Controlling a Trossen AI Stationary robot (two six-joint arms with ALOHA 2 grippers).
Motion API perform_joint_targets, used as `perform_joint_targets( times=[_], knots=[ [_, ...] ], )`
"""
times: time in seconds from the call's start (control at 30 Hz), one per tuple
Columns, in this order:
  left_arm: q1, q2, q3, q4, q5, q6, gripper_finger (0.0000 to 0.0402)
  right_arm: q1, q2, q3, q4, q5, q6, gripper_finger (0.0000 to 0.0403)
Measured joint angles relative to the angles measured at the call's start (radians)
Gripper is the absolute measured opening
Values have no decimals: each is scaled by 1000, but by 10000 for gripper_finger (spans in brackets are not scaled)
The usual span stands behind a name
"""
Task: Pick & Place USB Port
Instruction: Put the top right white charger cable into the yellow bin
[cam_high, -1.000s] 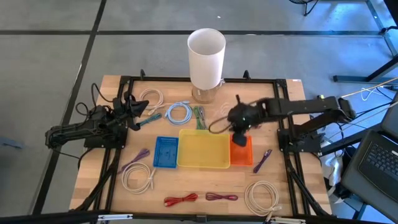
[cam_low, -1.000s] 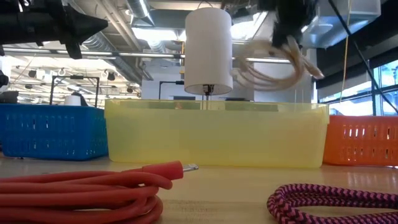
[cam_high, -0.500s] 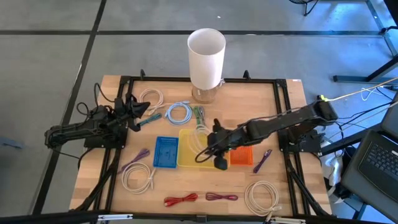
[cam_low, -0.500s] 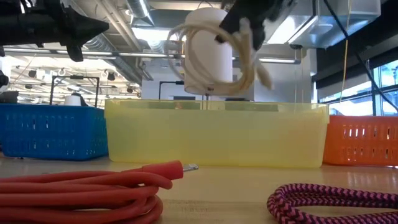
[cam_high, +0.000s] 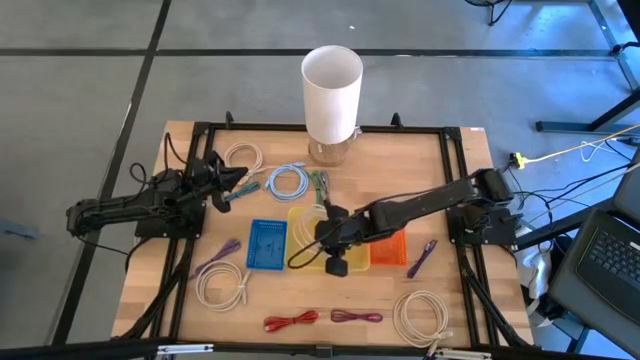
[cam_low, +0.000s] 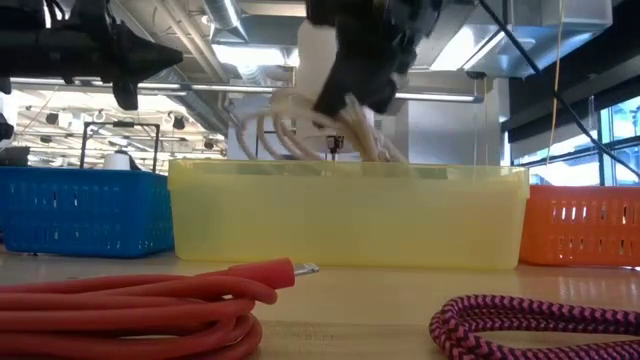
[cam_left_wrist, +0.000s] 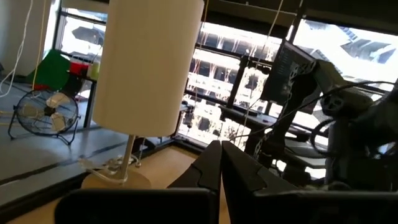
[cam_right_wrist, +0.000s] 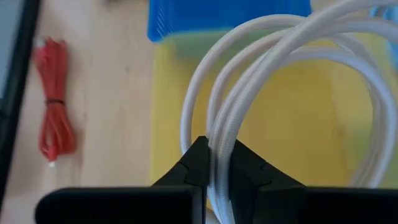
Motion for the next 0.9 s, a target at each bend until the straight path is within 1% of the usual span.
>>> perform_joint_targets(
  times=[0.13,0.33,0.47,0.7,0.77,0.9],
  knots=[
    [0,6,0,0,9,-3,5,0,37,0,-13,-17,67,33],
    [0,6,0,3,19,-3,5,-4,101,1,-18,-23,89,33],
    [0,6,0,3,34,-4,5,-11,143,1,-18,-60,98,33],
    [0,6,0,4,45,-6,6,-11,159,1,-20,-59,93,34],
    [0,6,0,4,45,-6,6,-11,159,1,-20,-59,94,51],
    [0,6,0,4,45,-6,6,-11,159,1,-21,-60,90,112]
  ],
)
